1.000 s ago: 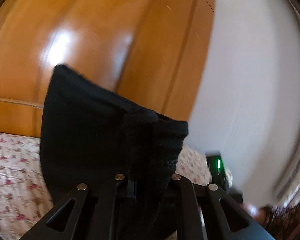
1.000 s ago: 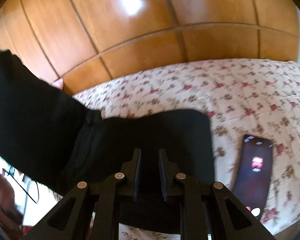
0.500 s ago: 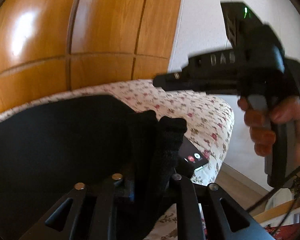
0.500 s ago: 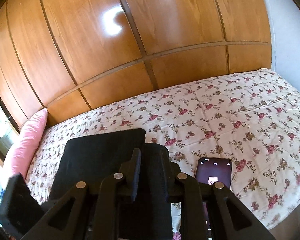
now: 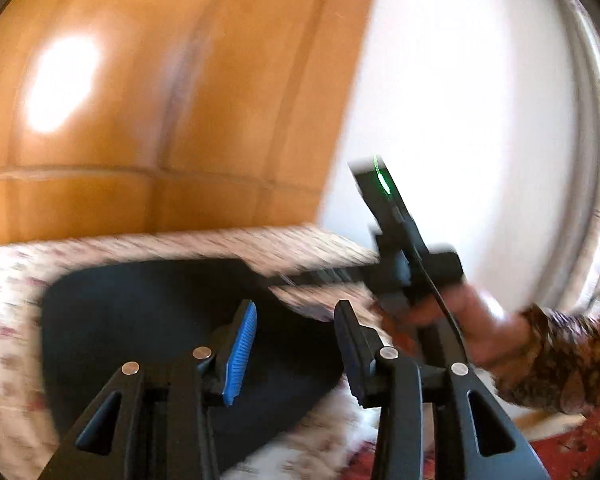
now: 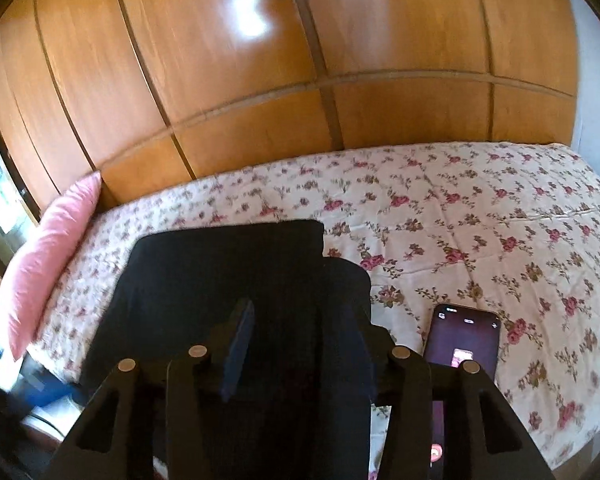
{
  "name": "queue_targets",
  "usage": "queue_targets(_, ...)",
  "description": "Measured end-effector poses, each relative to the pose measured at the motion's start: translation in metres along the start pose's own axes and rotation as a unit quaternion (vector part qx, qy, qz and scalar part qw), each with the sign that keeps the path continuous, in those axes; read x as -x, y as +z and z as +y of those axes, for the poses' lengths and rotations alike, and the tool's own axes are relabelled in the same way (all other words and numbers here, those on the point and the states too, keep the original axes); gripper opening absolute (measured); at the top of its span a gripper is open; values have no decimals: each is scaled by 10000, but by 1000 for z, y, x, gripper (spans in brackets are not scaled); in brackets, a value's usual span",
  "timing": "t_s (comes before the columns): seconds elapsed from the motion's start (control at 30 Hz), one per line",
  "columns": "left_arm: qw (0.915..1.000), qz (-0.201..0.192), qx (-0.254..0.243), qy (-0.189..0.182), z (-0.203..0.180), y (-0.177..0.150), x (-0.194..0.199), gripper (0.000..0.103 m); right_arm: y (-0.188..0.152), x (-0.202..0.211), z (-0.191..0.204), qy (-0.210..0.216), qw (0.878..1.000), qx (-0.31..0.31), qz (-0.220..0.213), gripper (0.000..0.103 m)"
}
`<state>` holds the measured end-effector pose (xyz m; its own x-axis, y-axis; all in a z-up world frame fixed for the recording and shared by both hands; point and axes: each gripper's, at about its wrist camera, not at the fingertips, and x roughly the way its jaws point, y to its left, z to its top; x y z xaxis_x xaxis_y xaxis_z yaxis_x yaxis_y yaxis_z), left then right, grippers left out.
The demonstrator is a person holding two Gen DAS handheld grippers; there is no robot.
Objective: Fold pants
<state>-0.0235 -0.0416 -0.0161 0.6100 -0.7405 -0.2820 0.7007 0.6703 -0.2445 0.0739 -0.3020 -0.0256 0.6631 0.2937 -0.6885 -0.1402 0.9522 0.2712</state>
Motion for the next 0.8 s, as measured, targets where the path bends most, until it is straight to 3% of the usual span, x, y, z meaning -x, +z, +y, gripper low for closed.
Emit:
queue_targets(0.1,9965,-1,376,750,29,3,3,42,2,-29,-3,123,9994,-65,315,48)
queue_targets(0.2,9876,359,848,1268,59,-7,-6,42,0,-51,-5,278,9978,-304,517,48)
queue_targets(0.23,9847,492,950,1373,67,-12,-8,42,-1,-54,-2,255,9979,-257,528,35)
queue_targets(0.27,9826,600,1014,1434,72,-16,-12,42,-1,-54,3,216,9985,-83,494,16)
queue_targets(0.33,9801,780,1057,1491,76,-25,-15,42,-1,-47,12,-66,9989,270,380,14)
queue_targets(0.47,9837,764,838,1397,65,-31,-18,42,3,-24,14,-449,9980,448,33,14)
queue_targets(0.53,9836,815,685,1457,61,-33,-19,44,2,-25,8,-811,9957,438,-53,5)
queue_targets(0.6,9822,912,497,1562,57,-34,-24,49,-4,-38,-4,-1109,9929,416,146,4)
queue_targets(0.7,9811,929,306,1667,54,-38,-26,51,-12,-40,-19,-944,9952,106,230,4)
queue_targets(0.8,9803,970,430,1664,57,-35,-29,53,-4,-17,-13,-994,9947,185,-194,5)
